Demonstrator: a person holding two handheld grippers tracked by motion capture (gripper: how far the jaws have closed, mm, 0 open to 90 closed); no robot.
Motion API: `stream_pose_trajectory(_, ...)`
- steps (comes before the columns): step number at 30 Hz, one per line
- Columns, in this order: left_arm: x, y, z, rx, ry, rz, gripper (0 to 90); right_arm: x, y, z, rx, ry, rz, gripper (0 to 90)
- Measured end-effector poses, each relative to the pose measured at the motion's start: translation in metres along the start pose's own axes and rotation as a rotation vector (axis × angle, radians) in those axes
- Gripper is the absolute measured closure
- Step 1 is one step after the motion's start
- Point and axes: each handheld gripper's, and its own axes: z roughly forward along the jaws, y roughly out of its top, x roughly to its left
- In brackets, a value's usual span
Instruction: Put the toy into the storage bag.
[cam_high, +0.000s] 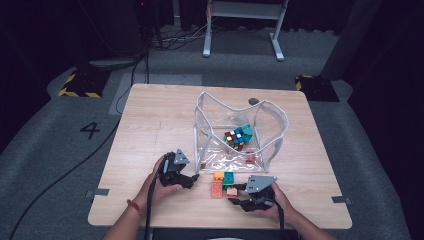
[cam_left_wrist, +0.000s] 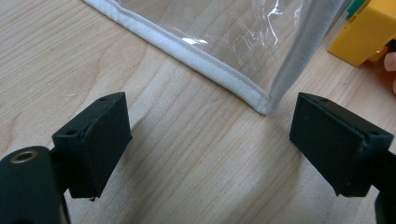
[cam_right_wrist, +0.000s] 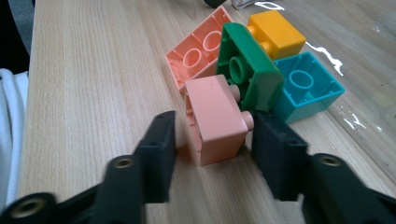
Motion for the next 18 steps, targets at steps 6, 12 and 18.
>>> stream_pose_trajectory(6, 0.0, 0.0, 0.0, -0.001, -0.002, -0.001, 12.6, 0.0, -0.002, -0.004, 0.001, -0.002, -0.021, 67.0)
stream_pose_trajectory(12, 0.0, 0.0, 0.0, -0.001, -0.001, 0.0, 12.6, -0.002, -0.005, -0.015, 0.002, 0.0, -0.023, 67.0)
stream_pose_trajectory(18, 0.0, 0.0, 0.0, -0.001, -0.001, -0.001, 12.6, -0.014, -0.014, -0.035, -0.006, -0.046, -0.034, 67.0)
